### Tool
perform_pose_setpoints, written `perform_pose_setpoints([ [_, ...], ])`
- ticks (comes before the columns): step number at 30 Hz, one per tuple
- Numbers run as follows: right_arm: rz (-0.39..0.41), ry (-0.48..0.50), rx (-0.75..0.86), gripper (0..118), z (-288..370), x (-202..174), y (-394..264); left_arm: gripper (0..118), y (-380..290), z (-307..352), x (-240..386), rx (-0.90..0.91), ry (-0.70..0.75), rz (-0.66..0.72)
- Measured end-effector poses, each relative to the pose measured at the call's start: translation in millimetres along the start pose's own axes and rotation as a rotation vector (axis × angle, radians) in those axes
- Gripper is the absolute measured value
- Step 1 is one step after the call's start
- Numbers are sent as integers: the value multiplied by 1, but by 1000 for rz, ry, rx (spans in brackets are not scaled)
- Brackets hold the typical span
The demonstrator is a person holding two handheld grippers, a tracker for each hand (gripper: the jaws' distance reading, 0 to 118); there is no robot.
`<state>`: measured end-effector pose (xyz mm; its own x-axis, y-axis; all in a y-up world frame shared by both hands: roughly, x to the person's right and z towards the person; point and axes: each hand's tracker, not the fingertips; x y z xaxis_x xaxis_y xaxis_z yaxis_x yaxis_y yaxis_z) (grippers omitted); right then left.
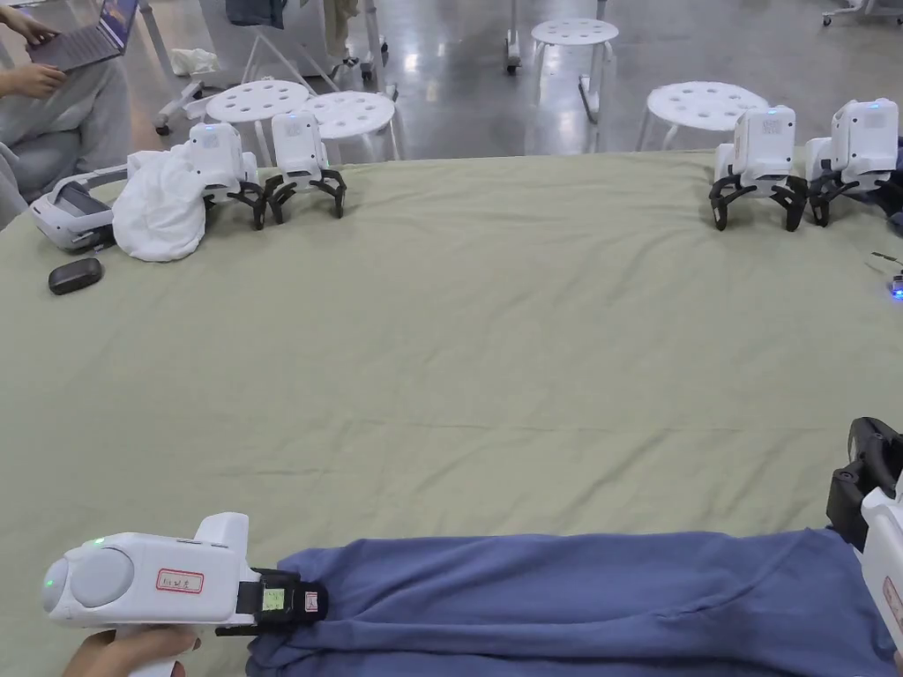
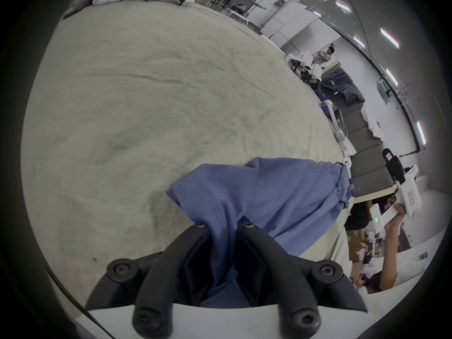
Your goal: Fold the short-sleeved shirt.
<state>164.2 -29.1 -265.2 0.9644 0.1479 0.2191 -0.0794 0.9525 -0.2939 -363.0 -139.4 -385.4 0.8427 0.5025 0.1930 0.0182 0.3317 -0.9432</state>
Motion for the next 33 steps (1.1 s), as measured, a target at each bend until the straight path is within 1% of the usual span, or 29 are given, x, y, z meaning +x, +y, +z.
perform_pose_setpoints([
  [4,-1,5,3,4,-2,0,0,10,3,8,17,10,47,-39],
  [5,0,5,5,4,-2,1,0,10,5,13,24,7,78,-54],
  [13,-4,4,20,4,0,5,6,9,22,56,39,33,76,-63],
  [20,-9,1,30,4,2,7,9,9,23,90,26,49,162,-49],
  [28,-9,5,24,4,4,7,7,9,18,135,2,63,258,6],
  [31,-12,8,24,4,4,7,6,9,20,140,-6,60,283,49],
  [33,-13,10,23,4,4,7,6,9,20,137,-5,53,295,55],
])
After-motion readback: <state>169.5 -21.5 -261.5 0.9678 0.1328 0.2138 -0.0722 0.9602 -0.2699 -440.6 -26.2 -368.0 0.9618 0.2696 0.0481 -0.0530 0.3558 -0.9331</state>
